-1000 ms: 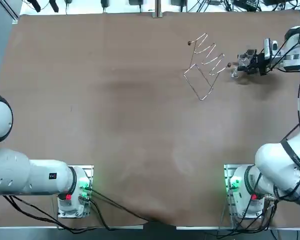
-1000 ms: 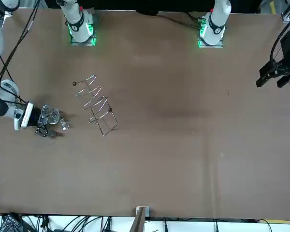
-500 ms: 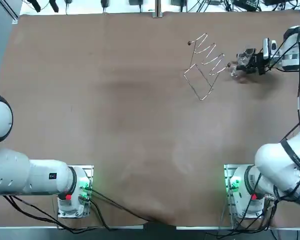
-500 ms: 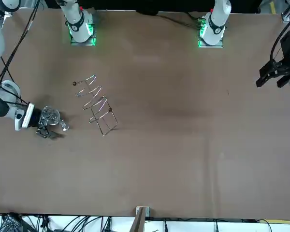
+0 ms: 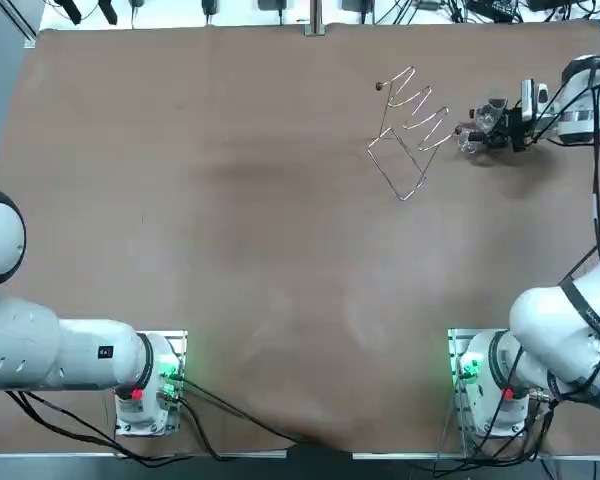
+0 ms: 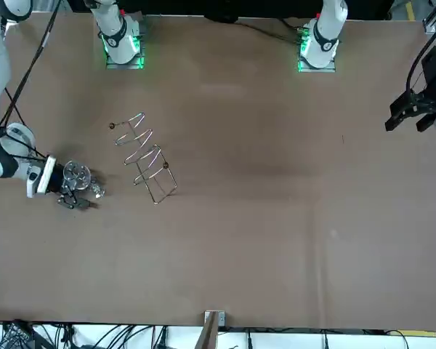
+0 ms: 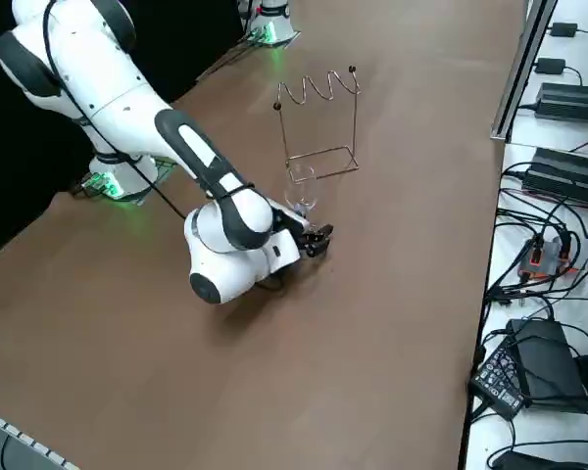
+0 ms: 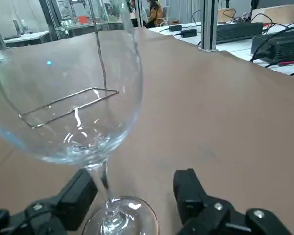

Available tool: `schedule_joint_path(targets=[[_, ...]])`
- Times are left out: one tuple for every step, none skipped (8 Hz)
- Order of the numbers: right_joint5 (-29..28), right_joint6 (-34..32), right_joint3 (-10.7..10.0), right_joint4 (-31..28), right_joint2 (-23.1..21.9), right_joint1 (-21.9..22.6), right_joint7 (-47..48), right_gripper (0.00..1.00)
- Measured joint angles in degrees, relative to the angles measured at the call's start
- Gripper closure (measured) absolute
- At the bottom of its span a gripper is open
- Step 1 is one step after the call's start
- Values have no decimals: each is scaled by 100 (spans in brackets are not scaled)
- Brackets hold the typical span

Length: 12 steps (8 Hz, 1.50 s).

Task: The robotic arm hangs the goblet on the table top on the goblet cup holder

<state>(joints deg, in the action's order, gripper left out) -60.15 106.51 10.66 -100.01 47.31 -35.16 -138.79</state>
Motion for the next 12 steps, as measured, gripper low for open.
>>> schedule_joint_path(targets=[[-1,0,-1,-2,11,0,-19,11],[-8,0,-1,-4,18,0,-37,17],[-39,0,-2,-10,21,0,-45,29],[-57,0,-3,-15,21,0,-48,32],[-74,0,-3,-18,21,0,-49,41],[-79,0,-3,-21,22,0,-50,44],[-88,0,-4,-23,23,0,-50,48],[-93,1,-6,-26,24,0,-50,50],[-106,1,-12,-29,26,0,-50,51],[-112,1,-19,-32,29,0,-51,56],[-118,0,-24,-35,40,-1,-51,59],[-121,-3,-26,-39,59,-2,-51,67]])
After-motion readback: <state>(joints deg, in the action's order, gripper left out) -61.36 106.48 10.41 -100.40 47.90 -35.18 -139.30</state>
